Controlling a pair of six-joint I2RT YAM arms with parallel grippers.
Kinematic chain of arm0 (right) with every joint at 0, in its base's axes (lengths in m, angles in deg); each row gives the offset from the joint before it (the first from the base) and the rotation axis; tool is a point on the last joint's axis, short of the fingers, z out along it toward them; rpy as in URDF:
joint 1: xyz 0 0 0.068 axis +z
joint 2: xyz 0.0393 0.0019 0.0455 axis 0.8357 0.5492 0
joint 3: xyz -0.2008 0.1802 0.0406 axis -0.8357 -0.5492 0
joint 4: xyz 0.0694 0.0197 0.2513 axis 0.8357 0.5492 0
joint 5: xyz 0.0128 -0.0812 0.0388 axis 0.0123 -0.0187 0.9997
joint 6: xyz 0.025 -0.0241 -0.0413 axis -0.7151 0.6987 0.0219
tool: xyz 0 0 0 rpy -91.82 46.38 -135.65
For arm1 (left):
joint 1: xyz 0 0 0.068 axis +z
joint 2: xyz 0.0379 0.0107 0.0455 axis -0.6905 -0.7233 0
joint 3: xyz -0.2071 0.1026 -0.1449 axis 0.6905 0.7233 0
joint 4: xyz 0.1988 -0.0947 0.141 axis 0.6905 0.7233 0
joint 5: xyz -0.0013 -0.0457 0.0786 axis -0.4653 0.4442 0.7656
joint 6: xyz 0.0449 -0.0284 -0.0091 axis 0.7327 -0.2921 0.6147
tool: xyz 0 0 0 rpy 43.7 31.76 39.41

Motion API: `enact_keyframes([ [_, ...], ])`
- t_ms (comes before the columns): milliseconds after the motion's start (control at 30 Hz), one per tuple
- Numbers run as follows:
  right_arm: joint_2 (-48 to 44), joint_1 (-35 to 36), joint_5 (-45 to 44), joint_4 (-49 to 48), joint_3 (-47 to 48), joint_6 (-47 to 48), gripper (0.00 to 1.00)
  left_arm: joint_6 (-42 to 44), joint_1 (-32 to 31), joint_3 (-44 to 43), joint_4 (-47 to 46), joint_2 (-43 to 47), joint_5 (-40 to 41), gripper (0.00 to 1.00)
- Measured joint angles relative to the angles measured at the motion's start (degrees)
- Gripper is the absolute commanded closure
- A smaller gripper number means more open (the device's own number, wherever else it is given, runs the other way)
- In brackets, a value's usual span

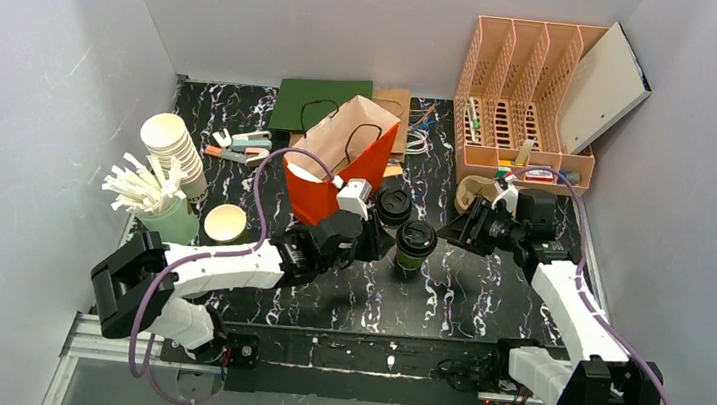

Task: Pack the takeout coffee
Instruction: Adjust the coffee cup at the center of the board.

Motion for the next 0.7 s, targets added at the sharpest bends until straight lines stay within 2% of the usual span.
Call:
enact_keyframes([
  [167,4.1,0.0,1.8,-2.0,1.8,1.8,0.33,-3.4,0.0,0.4,-3.6,-0.7,-1.2,0.66],
  [367,8.7,0.0,3.1,-4.3,3.9,3.7,0.33,-7.1,0.0,0.9,-4.7,-2.4,-1.6,0.64],
  [467,9.6,0.0,3.7,-5.6,3.9,4.0,0.36,-8.5,0.0,0.9,-4.8,-2.6,-1.3,0.66],
  [700,12.8,0.3,6.3,-8.3,4.9,4.1,0.34,-10.1,0.4,1.6,-6.6,-4.7,-1.6,0.68],
])
